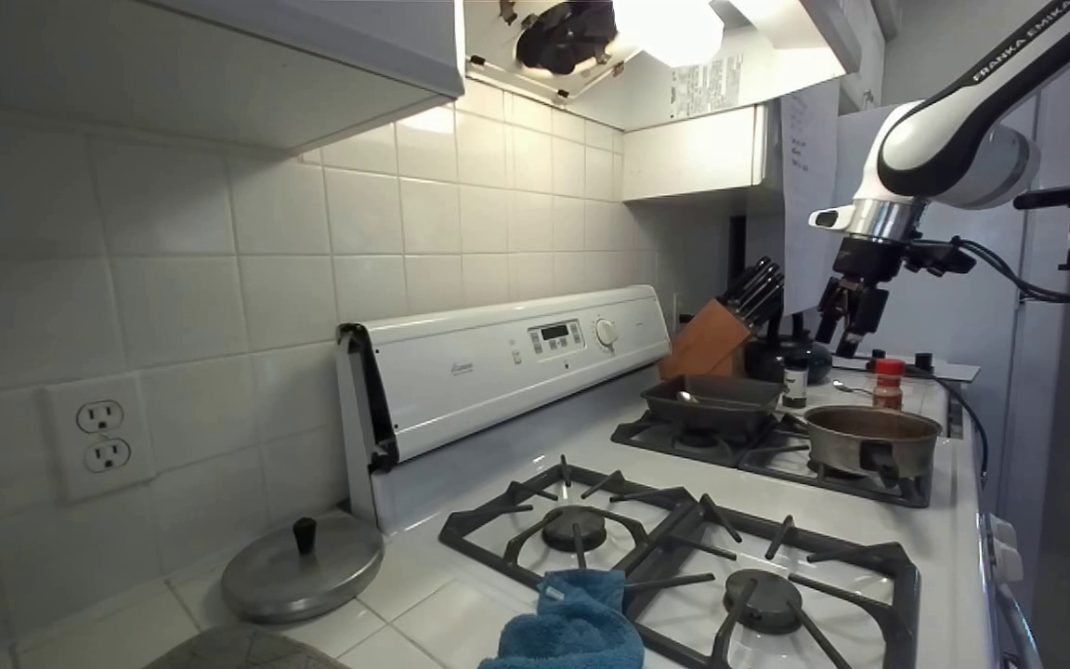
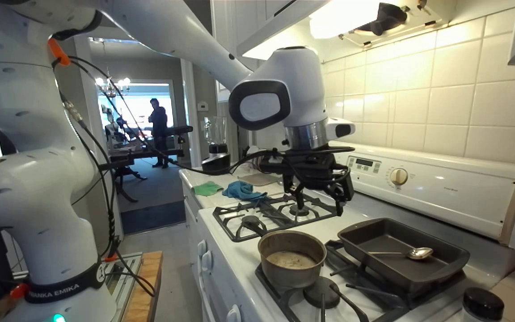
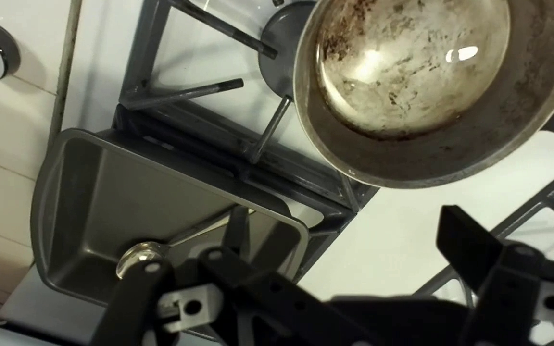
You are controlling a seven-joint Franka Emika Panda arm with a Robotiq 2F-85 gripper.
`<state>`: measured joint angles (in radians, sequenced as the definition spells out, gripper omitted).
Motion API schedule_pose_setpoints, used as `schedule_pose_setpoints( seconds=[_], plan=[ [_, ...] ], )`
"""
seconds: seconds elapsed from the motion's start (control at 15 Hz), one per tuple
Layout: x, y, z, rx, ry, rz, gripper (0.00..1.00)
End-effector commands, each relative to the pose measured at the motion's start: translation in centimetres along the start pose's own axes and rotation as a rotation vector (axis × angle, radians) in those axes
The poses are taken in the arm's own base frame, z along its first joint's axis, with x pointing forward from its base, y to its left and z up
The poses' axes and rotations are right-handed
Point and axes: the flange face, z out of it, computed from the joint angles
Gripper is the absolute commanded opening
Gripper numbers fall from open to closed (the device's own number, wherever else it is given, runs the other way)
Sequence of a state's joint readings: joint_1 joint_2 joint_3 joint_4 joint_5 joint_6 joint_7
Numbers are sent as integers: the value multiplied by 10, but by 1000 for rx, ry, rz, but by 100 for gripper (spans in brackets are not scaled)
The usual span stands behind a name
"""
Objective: Pour some of the contents of the orange bottle into the pot
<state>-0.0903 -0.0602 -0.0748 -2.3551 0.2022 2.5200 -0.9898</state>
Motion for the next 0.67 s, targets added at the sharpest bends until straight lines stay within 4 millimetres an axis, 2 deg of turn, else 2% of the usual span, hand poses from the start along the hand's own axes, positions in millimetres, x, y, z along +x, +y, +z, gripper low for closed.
schedule_pose_setpoints(
  seconds=[0.0,0.2,0.33,0.6],
  plan=[
    [7,-18,-1,-44,-17,98,100],
    [12,-21,-2,-56,-13,133,100],
    [15,-15,3,-33,-15,120,100],
    [17,-15,2,-39,-10,117,100]
  ],
)
